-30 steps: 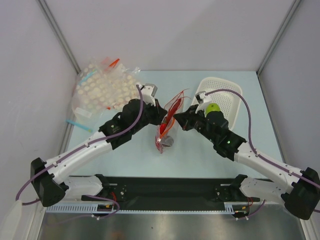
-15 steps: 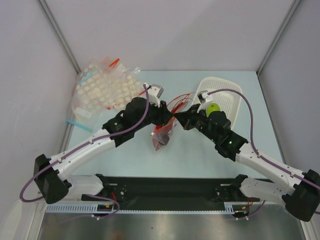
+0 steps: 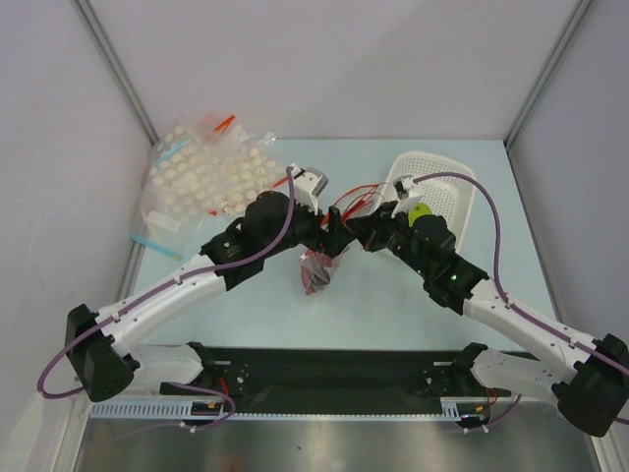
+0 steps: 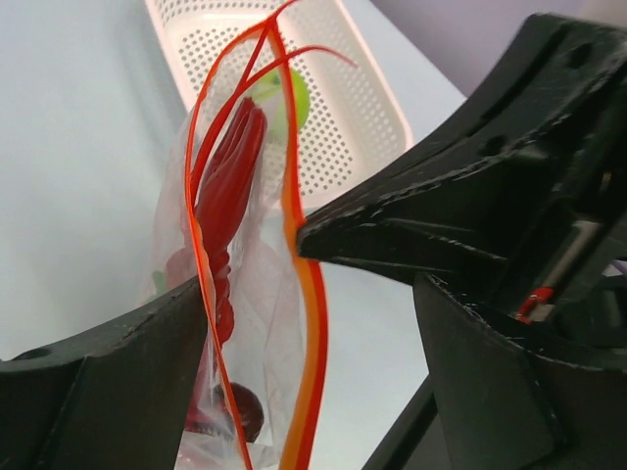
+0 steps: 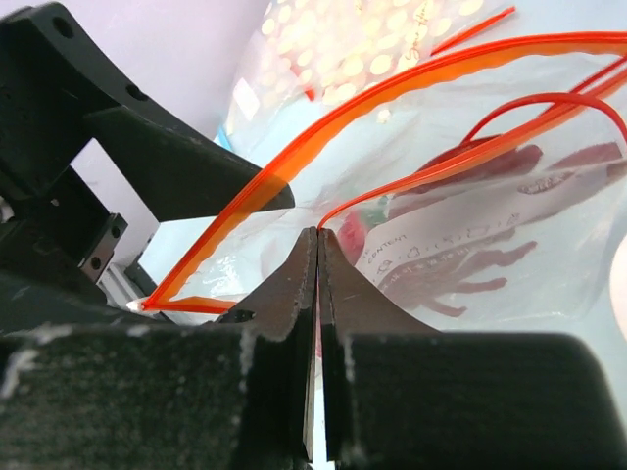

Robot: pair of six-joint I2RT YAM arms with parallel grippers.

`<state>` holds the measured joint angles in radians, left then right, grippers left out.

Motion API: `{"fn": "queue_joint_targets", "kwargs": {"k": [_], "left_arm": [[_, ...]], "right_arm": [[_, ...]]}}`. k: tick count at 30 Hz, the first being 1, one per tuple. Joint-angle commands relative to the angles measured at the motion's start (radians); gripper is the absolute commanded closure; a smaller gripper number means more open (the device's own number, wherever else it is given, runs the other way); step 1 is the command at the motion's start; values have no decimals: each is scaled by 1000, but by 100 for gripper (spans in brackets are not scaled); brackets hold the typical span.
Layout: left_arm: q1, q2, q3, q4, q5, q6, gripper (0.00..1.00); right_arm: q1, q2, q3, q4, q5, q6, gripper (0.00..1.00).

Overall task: Place the food in the zip-top bag and seal the zipper
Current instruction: Zip the zipper food storage bag at the center of the board.

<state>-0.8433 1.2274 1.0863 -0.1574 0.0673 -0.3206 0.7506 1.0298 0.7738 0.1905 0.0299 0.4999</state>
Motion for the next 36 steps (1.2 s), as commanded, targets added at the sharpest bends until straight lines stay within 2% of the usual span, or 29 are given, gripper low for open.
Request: {"fn": "queue_joint_targets", "kwargs": {"k": [1,6,19,29,30,33,36], "left_arm": [[-16,-48,-3,91,54,29,11],[-33,-7,35,32,11,58,12],[-83,73,129,-88,-141,117,29],[-102,104,173,-145,-219,137,38],[-102,104,176,-155,-230,138,37],[-108,109,185,-171,-239,146,18],[-112,118,195,-186,-251,147,15]], "right_arm": [[-8,6,27,47,-65,35,100],[-25,-4,25,53,-94,52,100],[-37,-20,22,56,-119,60,100],[-53,-31,21,52,-124,69,100],[-54,-30,21,52,-122,69,100],[-57,-31,19,50,-122,71,100],[-59,-30,19,50,-125,72,100]]}}
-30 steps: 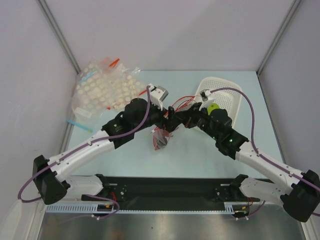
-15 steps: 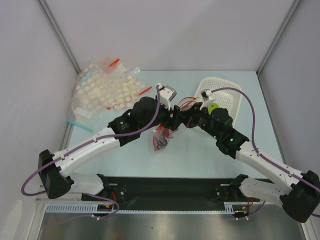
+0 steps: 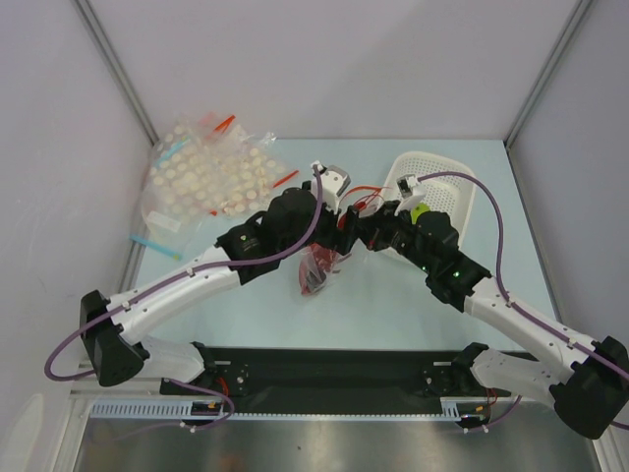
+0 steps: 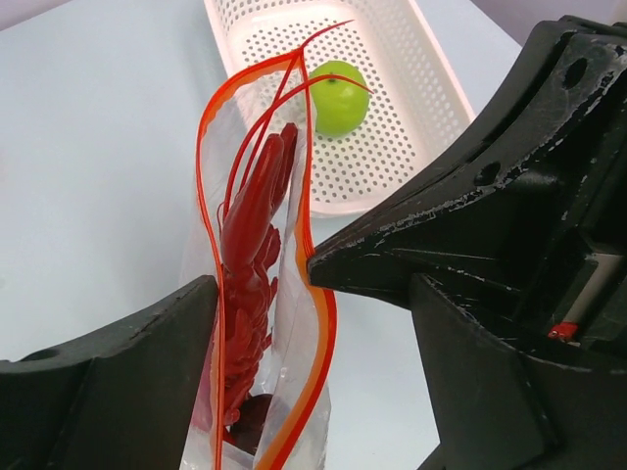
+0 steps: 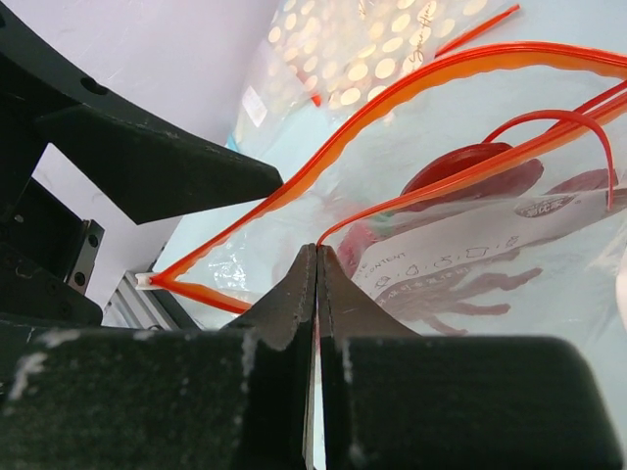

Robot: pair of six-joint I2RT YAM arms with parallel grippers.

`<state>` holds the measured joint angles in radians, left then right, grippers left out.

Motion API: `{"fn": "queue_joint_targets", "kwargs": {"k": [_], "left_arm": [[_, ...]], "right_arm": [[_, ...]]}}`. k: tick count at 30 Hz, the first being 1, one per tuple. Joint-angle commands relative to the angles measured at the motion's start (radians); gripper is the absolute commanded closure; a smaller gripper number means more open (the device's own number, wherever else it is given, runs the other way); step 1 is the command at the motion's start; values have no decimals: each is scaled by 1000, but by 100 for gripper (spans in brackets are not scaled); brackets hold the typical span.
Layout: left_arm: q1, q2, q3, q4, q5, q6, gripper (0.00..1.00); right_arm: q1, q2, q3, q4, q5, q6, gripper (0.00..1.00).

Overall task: Place the food in the zip-top bag and seal the zipper
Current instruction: Zip the zipper food storage bag at the center of the board.

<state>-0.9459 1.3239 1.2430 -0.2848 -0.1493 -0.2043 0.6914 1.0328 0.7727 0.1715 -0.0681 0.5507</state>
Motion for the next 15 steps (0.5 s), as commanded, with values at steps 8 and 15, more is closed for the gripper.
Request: {"fn": "queue_joint_targets", "kwargs": {"k": [8,15], "left_arm": [[-11,55,76,-119,-99,31,18],[-16,87,101,-162,-119,42,6]], "right_arm": [[-4,-36,19,68,-24,22,100],[-12,-40,19,65,-25,20,100]]}}
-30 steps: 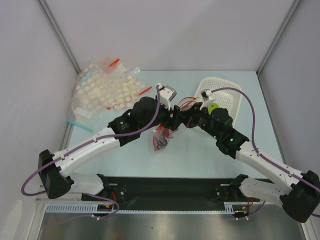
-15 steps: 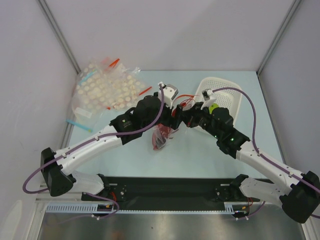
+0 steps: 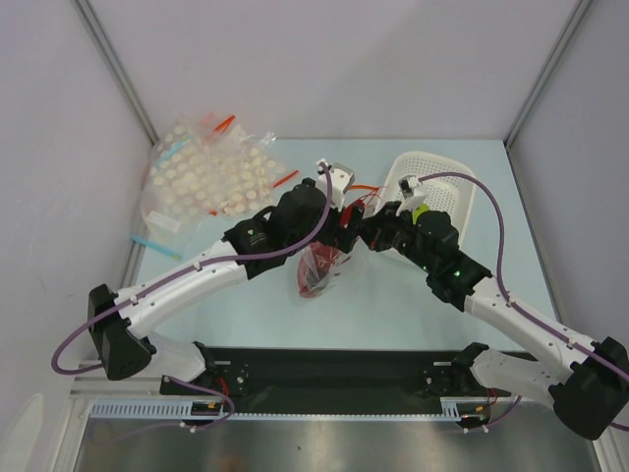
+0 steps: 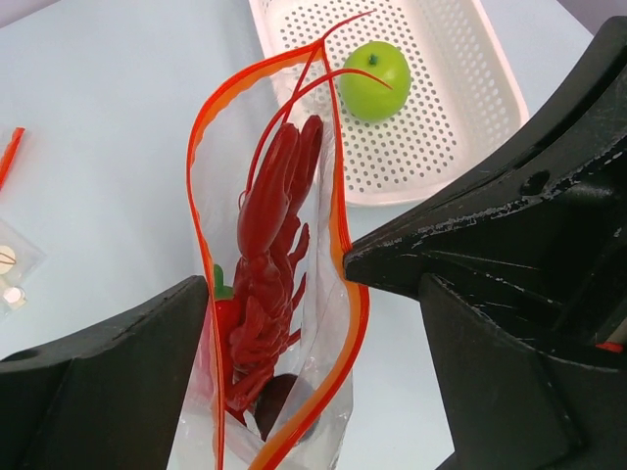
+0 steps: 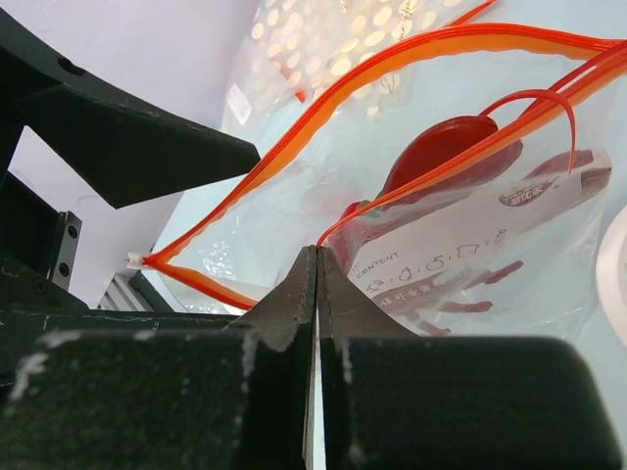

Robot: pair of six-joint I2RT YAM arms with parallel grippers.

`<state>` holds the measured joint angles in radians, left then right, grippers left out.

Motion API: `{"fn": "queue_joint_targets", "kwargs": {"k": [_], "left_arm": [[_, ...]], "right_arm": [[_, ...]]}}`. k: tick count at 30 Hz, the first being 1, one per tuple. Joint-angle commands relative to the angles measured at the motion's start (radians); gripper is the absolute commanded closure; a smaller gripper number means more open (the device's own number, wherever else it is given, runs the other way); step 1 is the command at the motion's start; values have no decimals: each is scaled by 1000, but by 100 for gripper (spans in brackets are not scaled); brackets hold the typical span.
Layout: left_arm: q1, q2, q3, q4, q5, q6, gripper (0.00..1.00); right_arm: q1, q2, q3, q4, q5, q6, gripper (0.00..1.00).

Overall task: Place the food in the zip-top bag and seal the zipper
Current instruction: Zip the zipper food storage bag at the center of the board.

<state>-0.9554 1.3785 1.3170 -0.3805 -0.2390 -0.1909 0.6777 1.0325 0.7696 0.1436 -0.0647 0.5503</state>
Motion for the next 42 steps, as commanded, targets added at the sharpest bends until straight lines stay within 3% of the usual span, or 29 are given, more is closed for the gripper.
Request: {"fn": "queue_joint_targets", "kwargs": {"k": [1,9,11,12,14,16,17,18,24,31,34,42], "left_arm": [[-6,37,34,-70,-29,28,7],[-19,74,70,-118,18,45,12],[-19,70,68,-113,12,47,27],[-19,64,64,-107,10,44,42],[-19,42,50,-86,1,42,50],[-19,21,25,-54,0,42,47],[-19,8,18,-44,1,41,43],[-19,-10,10,-37,4,42,31],[-19,-71,-32,2,-3,41,11],[-17,-75,-33,-4,-29,57,8],[-19,-87,-47,2,-101,42,7],[-14,-362,-277,205,-140,-8,3]], "right_arm": [[2,-41,22,93,-29,20,100],[-15,-37,22,91,-35,17,100],[-18,-38,22,91,-38,20,100],[-21,-38,20,91,-38,19,100],[-23,-35,19,94,-43,22,100],[-24,-32,19,99,-49,25,100],[-26,-32,19,99,-49,23,100],[-26,-31,19,99,-50,23,100],[-32,-31,19,97,-50,20,100],[-41,-29,20,93,-67,13,100],[-43,-37,20,87,-69,5,100],[-49,-55,10,85,-52,7,100]]}}
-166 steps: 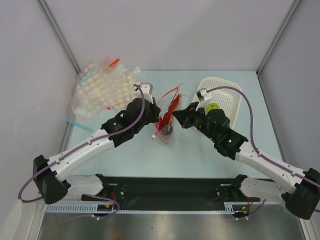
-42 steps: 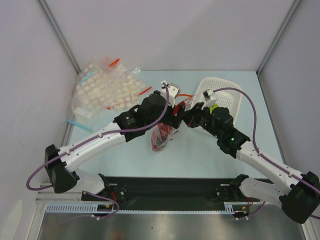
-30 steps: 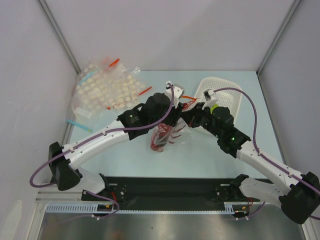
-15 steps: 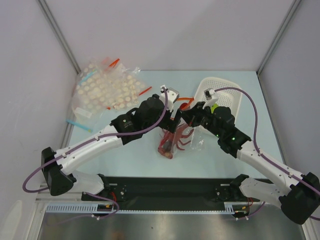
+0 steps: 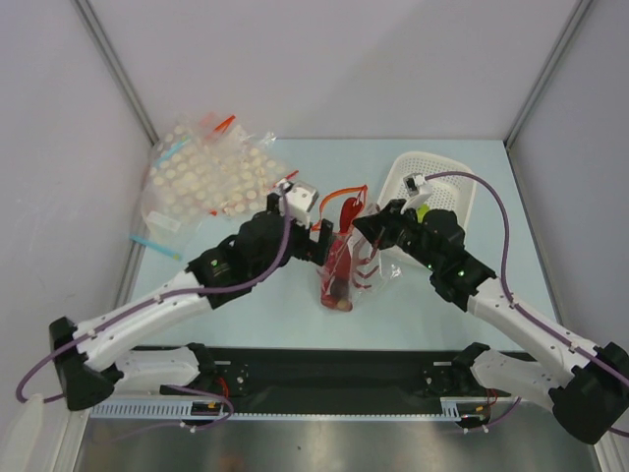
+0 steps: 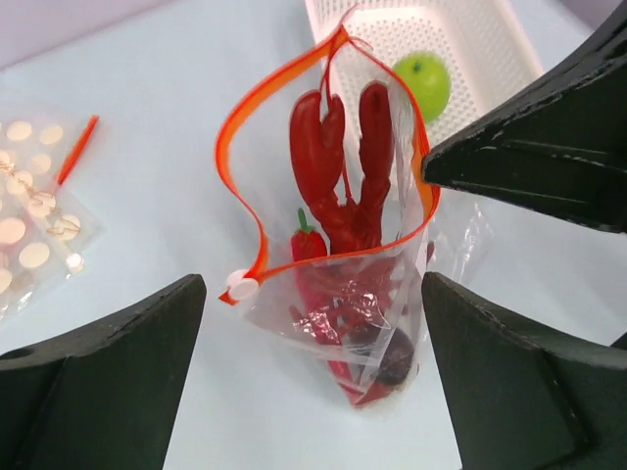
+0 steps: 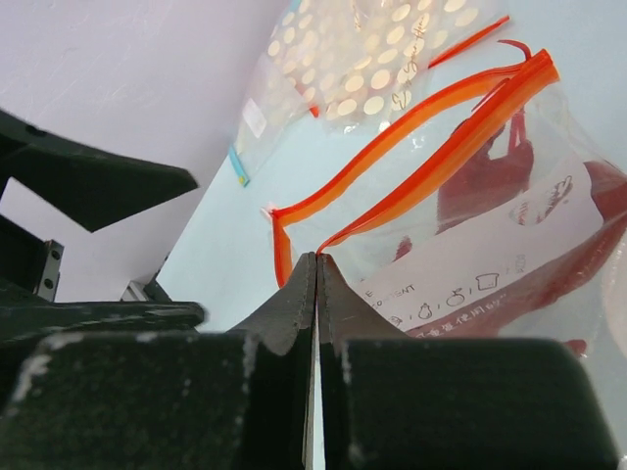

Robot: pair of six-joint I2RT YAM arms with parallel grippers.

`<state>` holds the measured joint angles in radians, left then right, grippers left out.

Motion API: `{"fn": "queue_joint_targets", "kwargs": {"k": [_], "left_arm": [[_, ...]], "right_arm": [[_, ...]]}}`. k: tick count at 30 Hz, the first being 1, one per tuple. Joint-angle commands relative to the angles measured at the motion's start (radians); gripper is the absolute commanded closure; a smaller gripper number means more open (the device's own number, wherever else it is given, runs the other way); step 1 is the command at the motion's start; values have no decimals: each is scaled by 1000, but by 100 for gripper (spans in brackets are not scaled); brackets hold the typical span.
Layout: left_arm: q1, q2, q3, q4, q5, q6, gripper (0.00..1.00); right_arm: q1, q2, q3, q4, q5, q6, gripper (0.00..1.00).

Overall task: Place the food in the zip-top bag and seal the zipper
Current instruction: Zip the zipper food storage bag at the center of the board.

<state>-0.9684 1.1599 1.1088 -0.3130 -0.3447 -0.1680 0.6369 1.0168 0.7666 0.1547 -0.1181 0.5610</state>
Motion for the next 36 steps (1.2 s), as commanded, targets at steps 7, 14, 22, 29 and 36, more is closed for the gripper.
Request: {"fn": "queue_joint_targets", "kwargs": {"k": [7,14,22,29,36], "left_arm": [[10,-394,-406,339,-56,-126,13],[81,-408,-529,458,75,-171,33],[197,-373,-650,693,305,-188,38],[197,-321,-655,778,398,-100,30],[200,-241,-647,819,378,-79,30]], "right_arm": [[-16,-64,-7,94,9,10,100],[-20,-72,-13,97,5,14,100],[-31,-86,-15,101,-17,30,100],[-37,-86,-15,108,-32,36,100],[-42,-87,-20,117,-51,46,100]]}}
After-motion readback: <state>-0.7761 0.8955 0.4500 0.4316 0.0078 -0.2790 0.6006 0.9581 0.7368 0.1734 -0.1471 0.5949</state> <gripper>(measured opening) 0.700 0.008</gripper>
